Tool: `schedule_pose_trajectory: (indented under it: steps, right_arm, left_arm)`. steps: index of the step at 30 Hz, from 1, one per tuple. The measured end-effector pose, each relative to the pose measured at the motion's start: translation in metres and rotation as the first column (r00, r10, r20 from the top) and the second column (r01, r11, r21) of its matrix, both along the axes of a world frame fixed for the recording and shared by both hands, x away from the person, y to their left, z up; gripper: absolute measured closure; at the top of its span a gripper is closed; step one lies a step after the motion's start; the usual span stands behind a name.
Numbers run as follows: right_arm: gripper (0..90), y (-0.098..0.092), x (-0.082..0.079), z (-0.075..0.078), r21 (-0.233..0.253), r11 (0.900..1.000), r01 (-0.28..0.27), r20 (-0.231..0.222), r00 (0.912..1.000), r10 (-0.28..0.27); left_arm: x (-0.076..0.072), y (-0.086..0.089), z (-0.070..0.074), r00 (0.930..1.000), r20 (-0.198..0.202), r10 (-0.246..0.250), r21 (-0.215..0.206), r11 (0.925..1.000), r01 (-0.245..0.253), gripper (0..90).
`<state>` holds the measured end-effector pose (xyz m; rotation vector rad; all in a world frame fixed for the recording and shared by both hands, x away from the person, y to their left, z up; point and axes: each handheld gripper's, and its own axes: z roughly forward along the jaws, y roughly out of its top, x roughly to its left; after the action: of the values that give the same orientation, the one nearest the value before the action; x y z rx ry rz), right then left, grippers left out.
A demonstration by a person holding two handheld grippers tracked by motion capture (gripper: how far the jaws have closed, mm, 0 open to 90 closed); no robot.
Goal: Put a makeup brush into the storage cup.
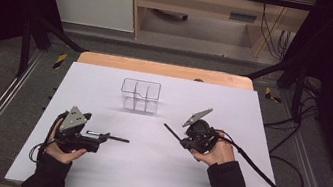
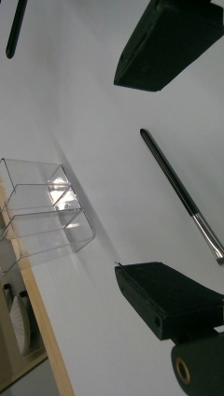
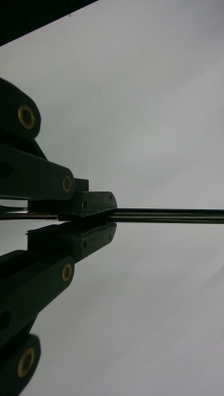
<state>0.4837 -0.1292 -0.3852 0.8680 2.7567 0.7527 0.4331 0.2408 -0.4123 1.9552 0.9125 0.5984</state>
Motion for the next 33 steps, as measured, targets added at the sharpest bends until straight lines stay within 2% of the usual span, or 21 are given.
schedule_pose_trajectory:
  steps: [4,13,18,24,33]
  right_arm:
    - [84.1,0.001,-0.001,0.005,0.023,1.0,-0.02,0.01,0.9998,0.02]
    - [84.1,0.005,-0.003,0.011,0.071,0.996,-0.061,0.0,0.9981,0.061]
    - [84.1,0.01,-0.005,0.014,0.08,0.993,-0.083,0.001,0.9965,0.084]
    - [84.1,0.016,-0.004,0.015,0.067,0.992,-0.108,-0.009,0.994,0.109]
    - [84.1,0.024,-0.004,0.019,0.069,0.989,-0.13,-0.011,0.9913,0.131]
  left_arm:
    - [-0.002,-0.007,0.0,0.9998,0.003,-0.018,0.005,0.9998,0.018,7.3]
    - [-0.007,-0.027,-0.001,0.9973,0.001,-0.074,0.044,0.9963,0.074,7.2]
    - [-0.01,-0.036,0.001,0.9944,0.01,-0.105,0.062,0.9926,0.104,7.0]
    - [-0.011,-0.04,0.007,0.9911,0.024,-0.131,0.092,0.9874,0.128,7.0]
    - [-0.009,-0.041,0.024,0.9838,0.065,-0.167,0.132,0.9788,0.157,7.2]
